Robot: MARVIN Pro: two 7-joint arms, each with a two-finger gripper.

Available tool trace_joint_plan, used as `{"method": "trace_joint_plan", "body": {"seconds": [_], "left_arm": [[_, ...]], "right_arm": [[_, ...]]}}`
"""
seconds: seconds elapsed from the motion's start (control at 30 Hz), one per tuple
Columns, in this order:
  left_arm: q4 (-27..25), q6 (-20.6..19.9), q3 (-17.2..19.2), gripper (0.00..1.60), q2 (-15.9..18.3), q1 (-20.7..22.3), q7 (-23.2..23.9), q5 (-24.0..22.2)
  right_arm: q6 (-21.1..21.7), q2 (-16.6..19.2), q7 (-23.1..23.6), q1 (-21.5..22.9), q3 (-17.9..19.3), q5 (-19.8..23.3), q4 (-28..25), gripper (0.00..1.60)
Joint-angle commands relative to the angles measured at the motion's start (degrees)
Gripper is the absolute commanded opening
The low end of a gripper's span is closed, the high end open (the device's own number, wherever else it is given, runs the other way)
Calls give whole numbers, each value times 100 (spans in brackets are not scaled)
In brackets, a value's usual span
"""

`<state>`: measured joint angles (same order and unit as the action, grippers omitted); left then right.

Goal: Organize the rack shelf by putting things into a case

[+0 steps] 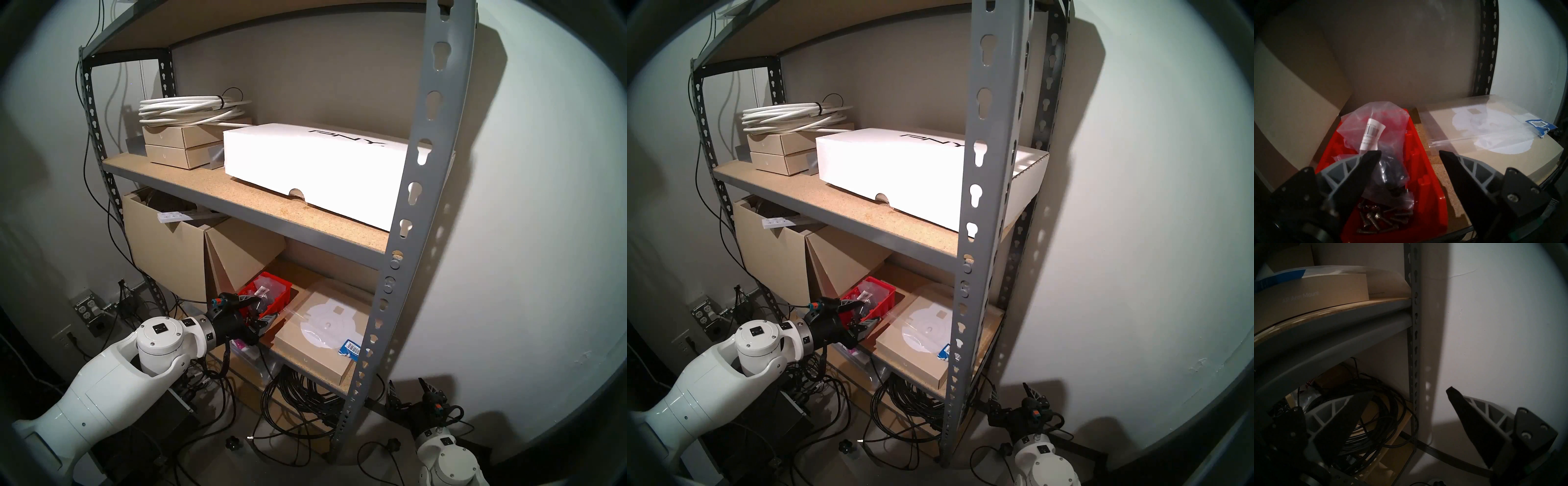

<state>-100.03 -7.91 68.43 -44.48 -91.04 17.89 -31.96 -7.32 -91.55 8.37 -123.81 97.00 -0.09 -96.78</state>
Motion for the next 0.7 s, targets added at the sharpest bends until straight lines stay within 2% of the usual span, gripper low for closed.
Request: {"method": "trace_joint_plan", "body": {"seconds": [0.0,0.53,0.63,0.67], "left_arm": [[-70,-48,-50,119,-78,117,-22,53],[59,-115,-257,119,-172,274,-154,448],[97,-89,-282,113,-185,292,-169,503],[113,-80,-297,107,-188,301,-180,536]], "right_arm": [[-5,-2,-1,1,-1,1,-101,160],[-5,-2,-1,1,-1,1,-101,160],[-5,-2,-1,1,-1,1,-101,160],[-5,-2,-1,1,-1,1,-101,160]]}}
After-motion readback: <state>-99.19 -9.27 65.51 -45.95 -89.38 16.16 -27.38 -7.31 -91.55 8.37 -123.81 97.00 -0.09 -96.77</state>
